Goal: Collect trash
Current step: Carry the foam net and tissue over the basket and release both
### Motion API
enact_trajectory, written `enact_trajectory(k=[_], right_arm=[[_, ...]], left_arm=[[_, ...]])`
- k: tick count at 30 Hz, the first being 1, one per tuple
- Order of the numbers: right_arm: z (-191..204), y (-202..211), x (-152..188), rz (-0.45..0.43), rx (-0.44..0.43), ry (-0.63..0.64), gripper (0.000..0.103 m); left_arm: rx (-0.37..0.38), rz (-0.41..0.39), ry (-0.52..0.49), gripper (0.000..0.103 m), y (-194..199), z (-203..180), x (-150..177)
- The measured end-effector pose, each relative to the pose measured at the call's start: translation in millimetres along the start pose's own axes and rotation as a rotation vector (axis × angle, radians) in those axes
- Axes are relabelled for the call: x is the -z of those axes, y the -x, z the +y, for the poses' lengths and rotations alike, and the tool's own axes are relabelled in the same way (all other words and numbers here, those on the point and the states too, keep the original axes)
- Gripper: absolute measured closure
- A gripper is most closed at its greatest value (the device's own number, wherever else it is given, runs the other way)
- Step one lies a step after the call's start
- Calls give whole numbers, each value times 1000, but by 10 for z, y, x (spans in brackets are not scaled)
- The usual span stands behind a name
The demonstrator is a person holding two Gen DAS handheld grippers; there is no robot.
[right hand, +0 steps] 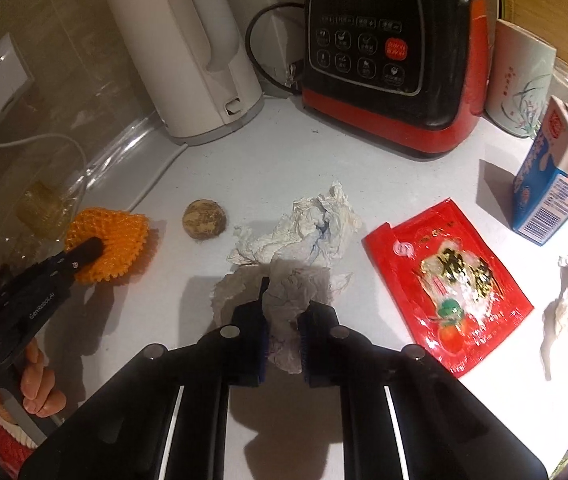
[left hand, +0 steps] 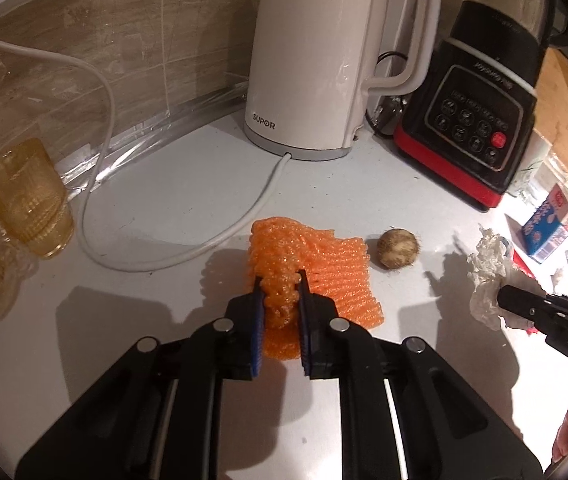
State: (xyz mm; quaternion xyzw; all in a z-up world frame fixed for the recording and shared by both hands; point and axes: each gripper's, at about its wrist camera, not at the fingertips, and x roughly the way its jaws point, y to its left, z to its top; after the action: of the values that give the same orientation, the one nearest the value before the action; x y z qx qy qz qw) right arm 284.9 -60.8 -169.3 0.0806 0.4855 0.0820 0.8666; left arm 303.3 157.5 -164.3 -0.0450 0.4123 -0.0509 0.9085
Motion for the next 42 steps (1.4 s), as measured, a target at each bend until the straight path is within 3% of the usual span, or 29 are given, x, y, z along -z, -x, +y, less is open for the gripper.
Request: enact_trajectory(k=[11, 19, 27, 37, 42], right_arm=[[-108, 985, 565, -57, -25, 19, 91], [-311, 1721, 1371, -54, -4, 27, 90], [-531, 2397, 2399, -17, -14, 45, 90], [-673, 2931, 3350, 21, -57, 74, 90], [-732, 2911, 3662, 49, -83, 82, 90]], left_arm=[[49, -40, -49, 89, 970, -379, 430], [113, 20, -119, 89, 1614, -1047, 1095], [156, 102, -205, 89, 2172, -1688, 1950], [84, 162, -204, 89, 2658, -1918, 2781], [51, 179, -205, 89, 2823, -1997, 3077]])
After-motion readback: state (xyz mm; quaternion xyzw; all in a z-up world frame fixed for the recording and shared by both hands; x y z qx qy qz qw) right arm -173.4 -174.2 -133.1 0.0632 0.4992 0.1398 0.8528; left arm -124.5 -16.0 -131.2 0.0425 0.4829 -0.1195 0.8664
